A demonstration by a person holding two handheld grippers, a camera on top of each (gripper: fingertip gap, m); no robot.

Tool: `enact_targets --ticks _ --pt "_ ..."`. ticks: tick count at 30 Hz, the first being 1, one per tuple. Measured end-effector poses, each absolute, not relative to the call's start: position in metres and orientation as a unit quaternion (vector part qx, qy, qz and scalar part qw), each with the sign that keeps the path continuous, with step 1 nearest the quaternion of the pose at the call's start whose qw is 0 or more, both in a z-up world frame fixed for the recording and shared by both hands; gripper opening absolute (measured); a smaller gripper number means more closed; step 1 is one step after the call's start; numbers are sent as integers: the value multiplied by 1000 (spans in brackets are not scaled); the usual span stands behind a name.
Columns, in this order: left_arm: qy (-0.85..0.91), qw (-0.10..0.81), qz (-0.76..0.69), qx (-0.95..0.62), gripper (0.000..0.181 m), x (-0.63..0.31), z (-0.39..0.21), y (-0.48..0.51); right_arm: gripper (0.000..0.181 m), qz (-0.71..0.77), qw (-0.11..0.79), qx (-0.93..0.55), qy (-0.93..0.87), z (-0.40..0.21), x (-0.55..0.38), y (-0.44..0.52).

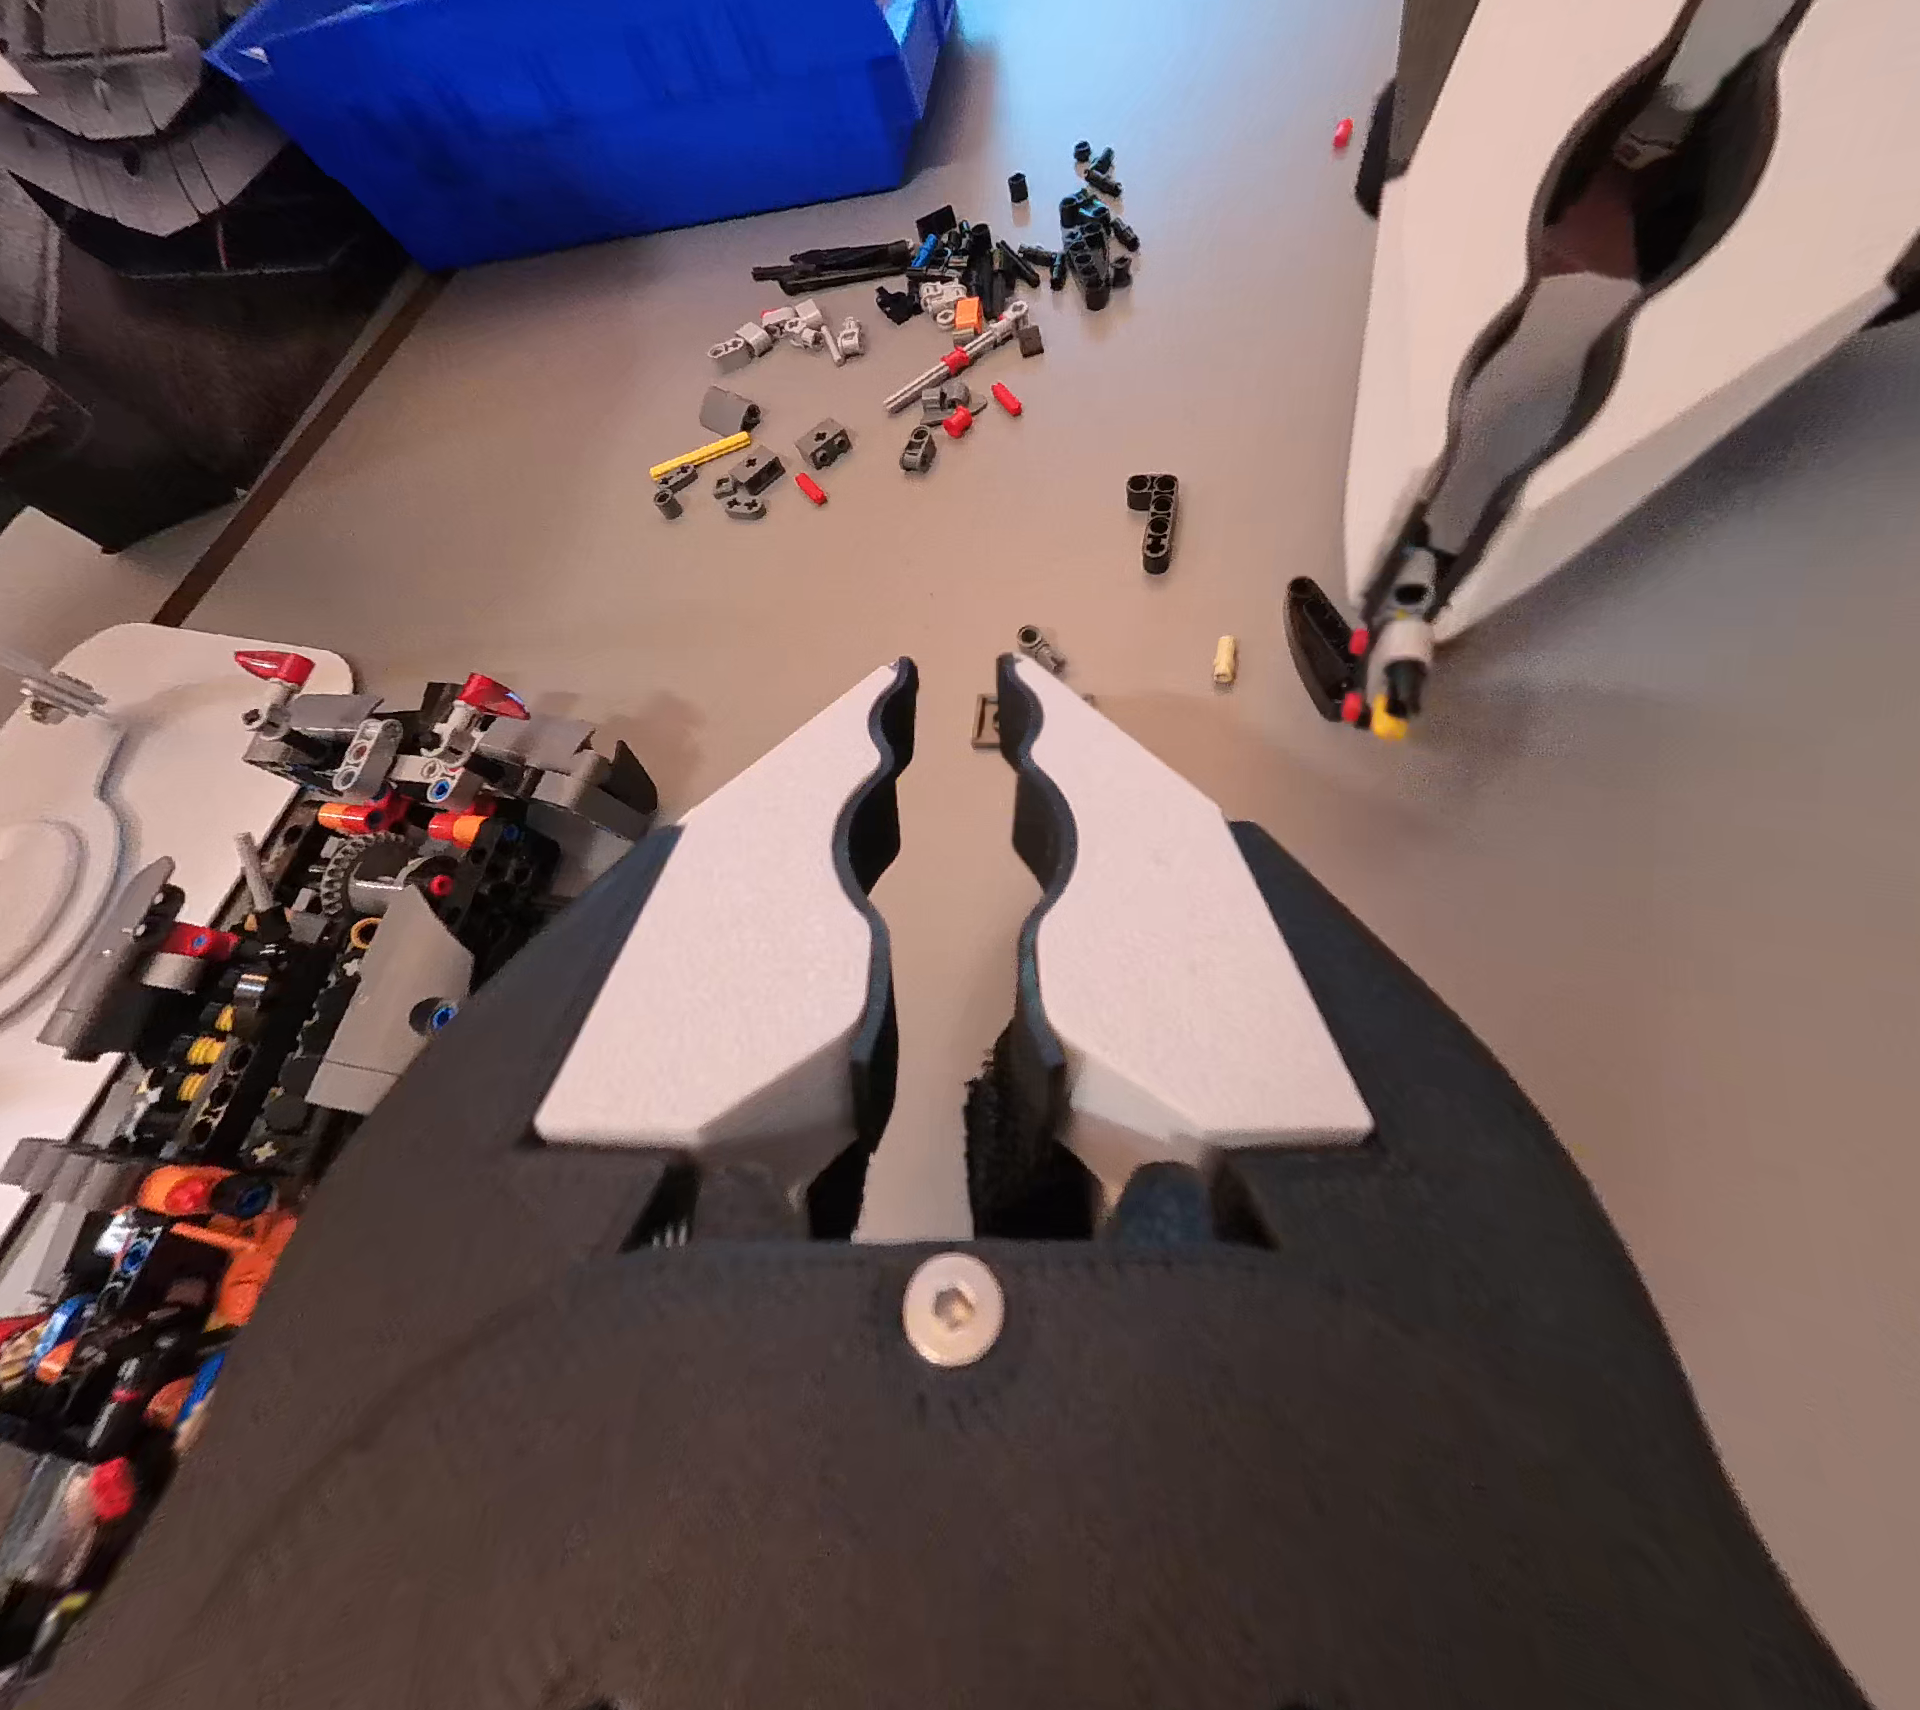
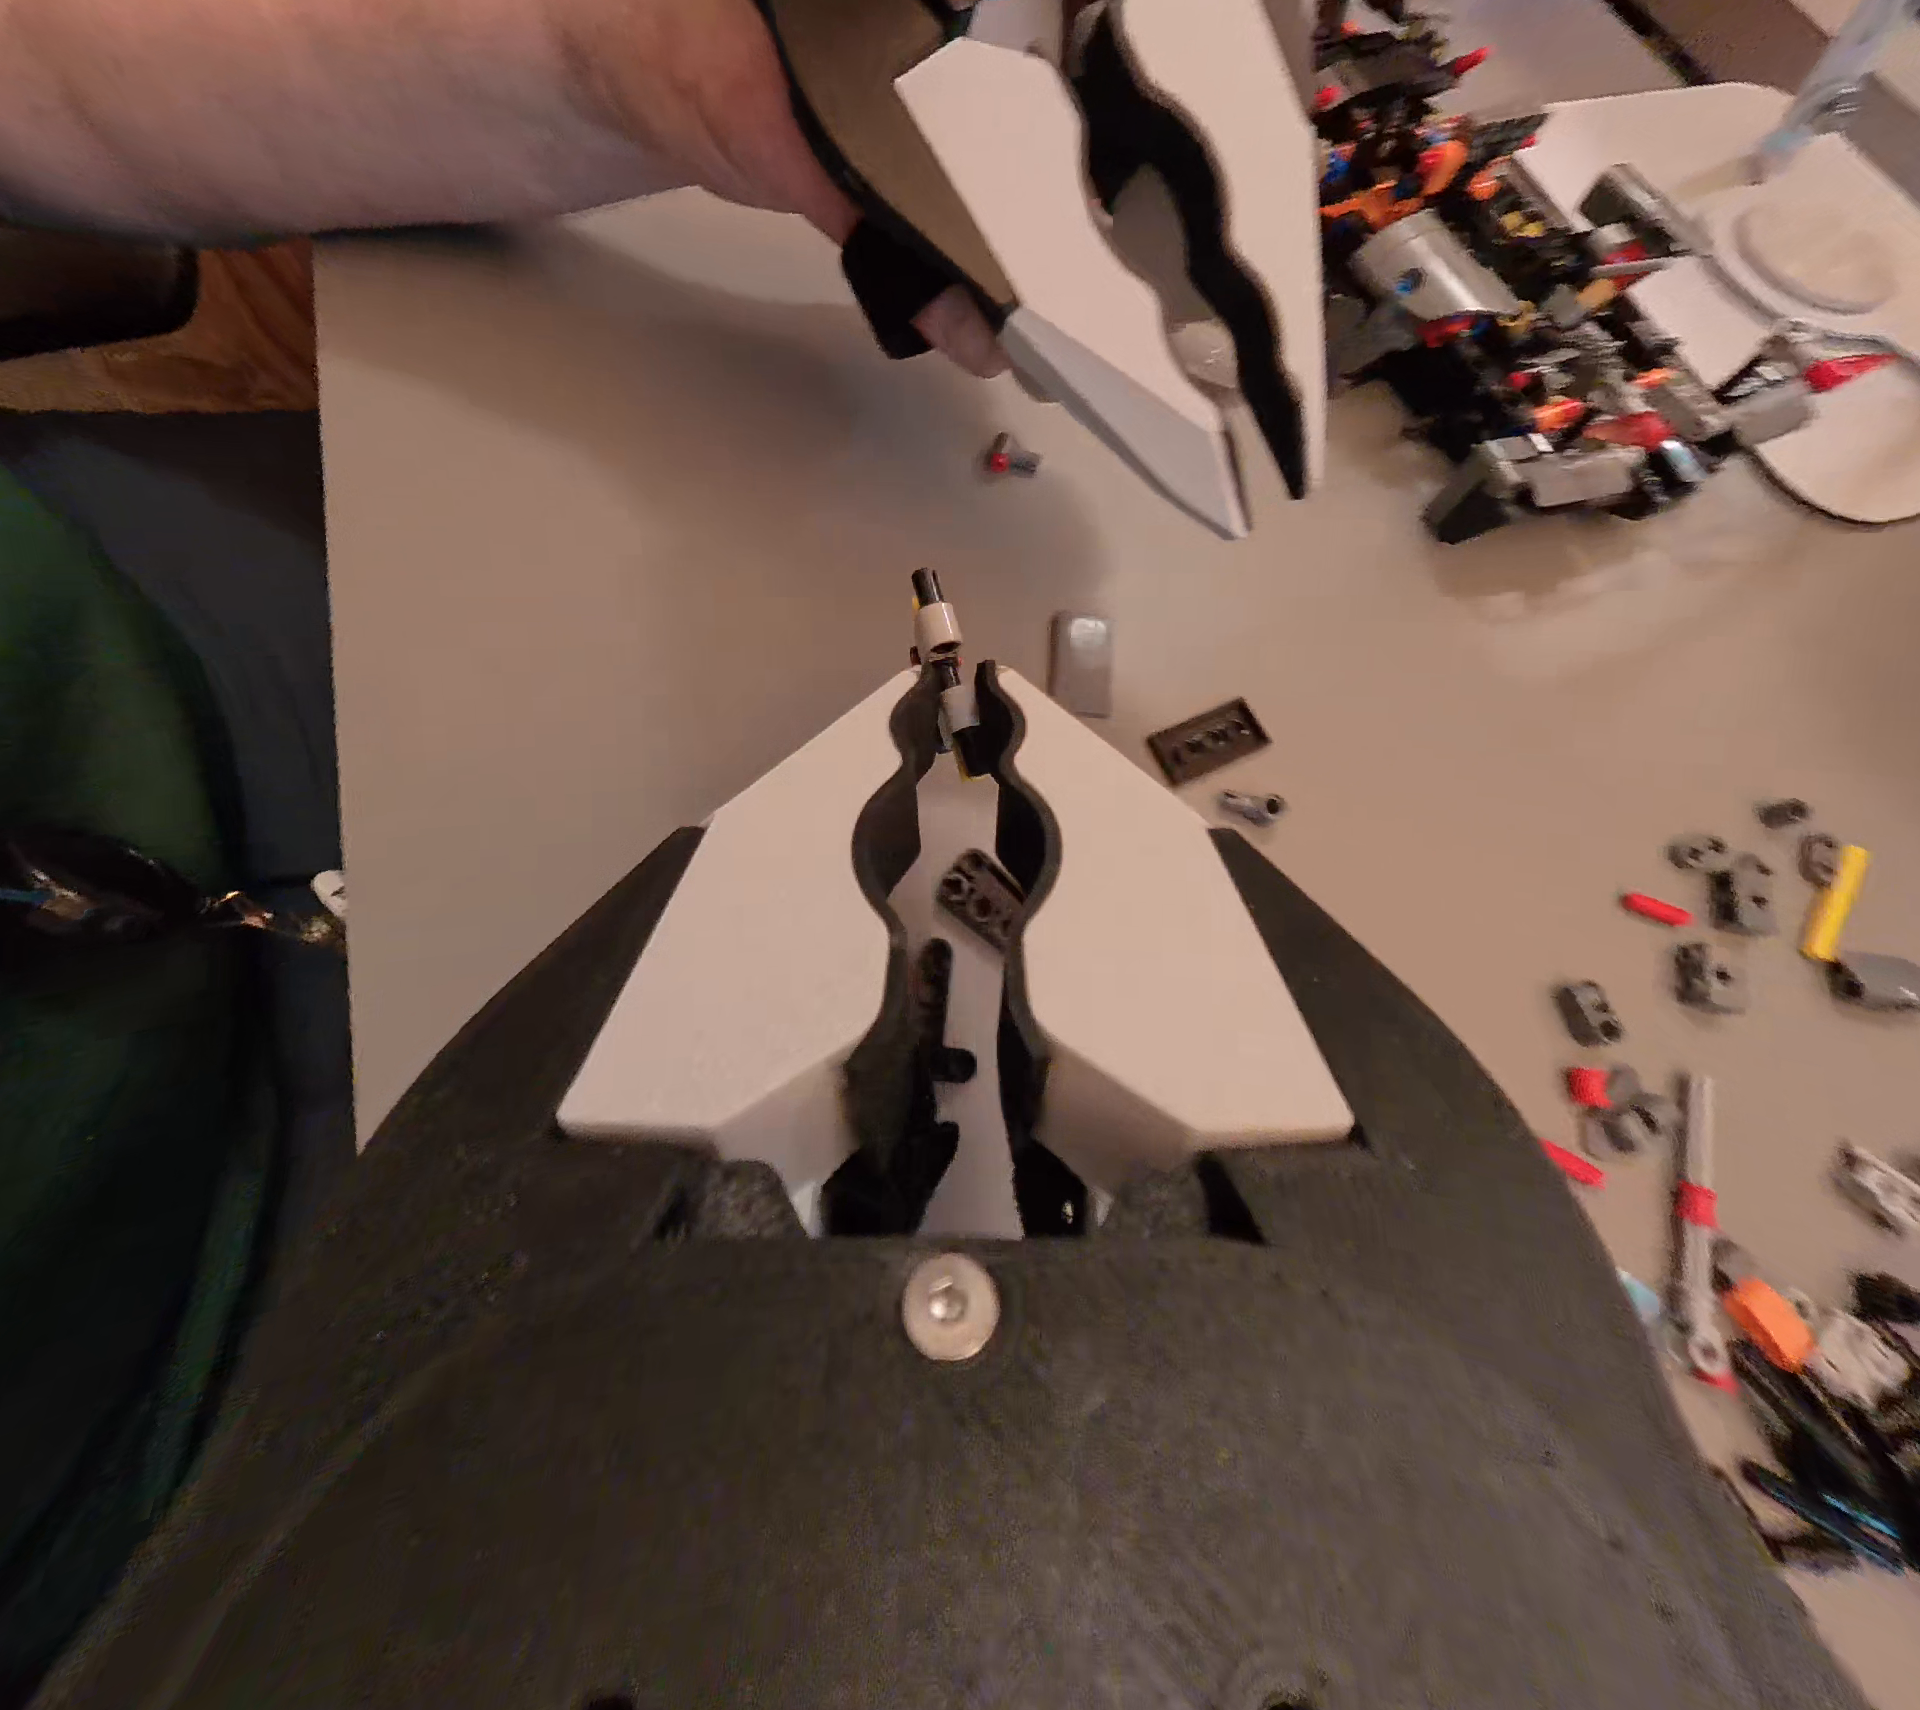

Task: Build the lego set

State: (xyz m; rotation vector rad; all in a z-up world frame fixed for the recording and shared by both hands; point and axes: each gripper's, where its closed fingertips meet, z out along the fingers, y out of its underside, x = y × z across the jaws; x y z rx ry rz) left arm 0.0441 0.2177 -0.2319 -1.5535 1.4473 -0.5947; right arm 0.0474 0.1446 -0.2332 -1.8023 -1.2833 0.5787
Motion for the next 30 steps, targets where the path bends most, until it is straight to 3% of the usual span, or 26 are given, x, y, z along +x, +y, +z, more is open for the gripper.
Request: enact_targets --ticks 9,16,25,30 --pt "563 454 -295 -624 25 50 -222 213 5 169 502 -705 -472 -198 72 172" --pt "518 449 -396 -612 35 53 -199 203 6 -63 608 -613 -500 -157 86 192" --pt "465 434 -510 -579 53 54 -166 187 6 -162 625 -523 -557 -150 61 187" --pt "458 419 -538 -571 47 55 -163 180 6 -165 619 -502 -581 -159 46 183"
